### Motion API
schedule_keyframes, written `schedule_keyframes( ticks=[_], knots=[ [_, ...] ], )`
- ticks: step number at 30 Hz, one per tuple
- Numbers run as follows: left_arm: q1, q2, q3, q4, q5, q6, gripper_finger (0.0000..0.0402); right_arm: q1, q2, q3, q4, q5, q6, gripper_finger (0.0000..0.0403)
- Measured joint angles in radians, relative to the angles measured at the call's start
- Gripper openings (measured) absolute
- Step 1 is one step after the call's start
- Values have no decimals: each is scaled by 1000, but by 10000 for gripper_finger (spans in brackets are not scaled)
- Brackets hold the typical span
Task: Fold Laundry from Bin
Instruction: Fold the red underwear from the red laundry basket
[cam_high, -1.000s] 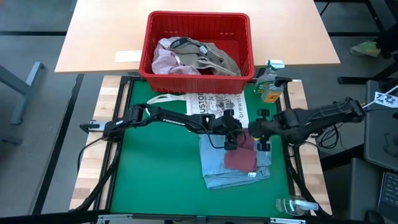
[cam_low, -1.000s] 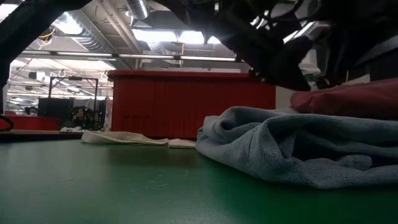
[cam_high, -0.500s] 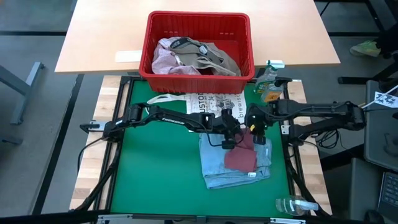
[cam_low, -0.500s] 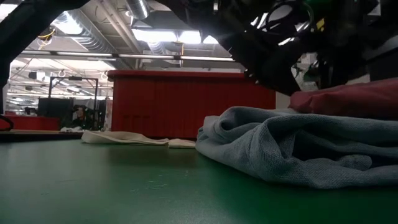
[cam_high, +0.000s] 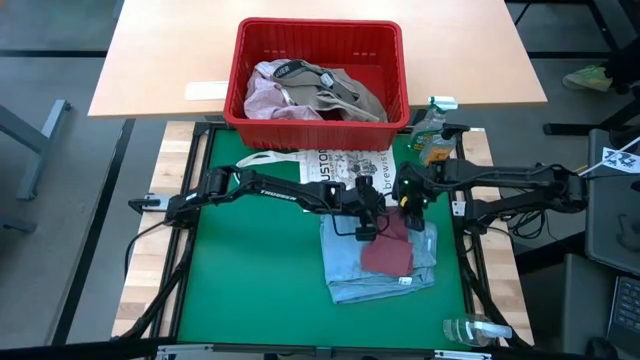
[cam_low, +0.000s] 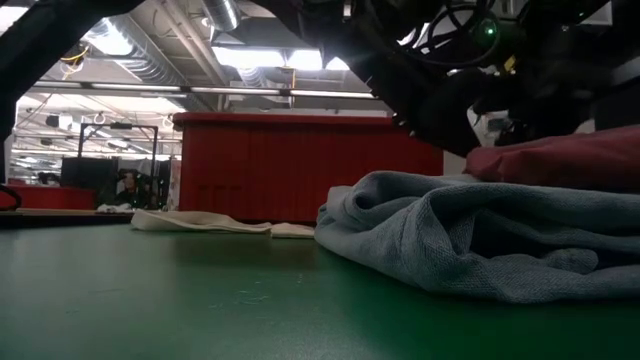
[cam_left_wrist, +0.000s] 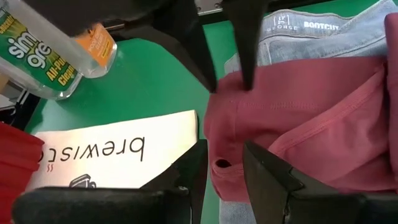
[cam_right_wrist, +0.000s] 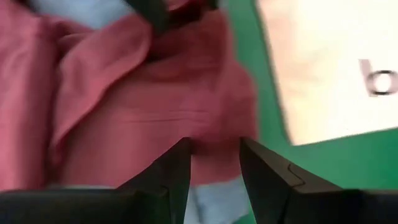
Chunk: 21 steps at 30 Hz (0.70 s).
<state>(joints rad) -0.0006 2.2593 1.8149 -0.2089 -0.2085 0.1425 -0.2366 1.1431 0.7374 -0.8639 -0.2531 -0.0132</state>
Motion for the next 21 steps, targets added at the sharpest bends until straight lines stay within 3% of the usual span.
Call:
schedule_keyframes(
  ticks=[10,13,18,21],
  knots=[
    [0,0,0,1,0,0,95,0,0,-1,2,-62,-27,131],
    [0,0,0,1,0,0,95,1,0,-1,2,-73,-29,100],
    [0,0,0,0,-18,8,95,0,0,-1,2,-73,-30,14],
    [0,-8,0,-4,-24,25,95,1,-2,0,3,-80,-21,16]
  ],
)
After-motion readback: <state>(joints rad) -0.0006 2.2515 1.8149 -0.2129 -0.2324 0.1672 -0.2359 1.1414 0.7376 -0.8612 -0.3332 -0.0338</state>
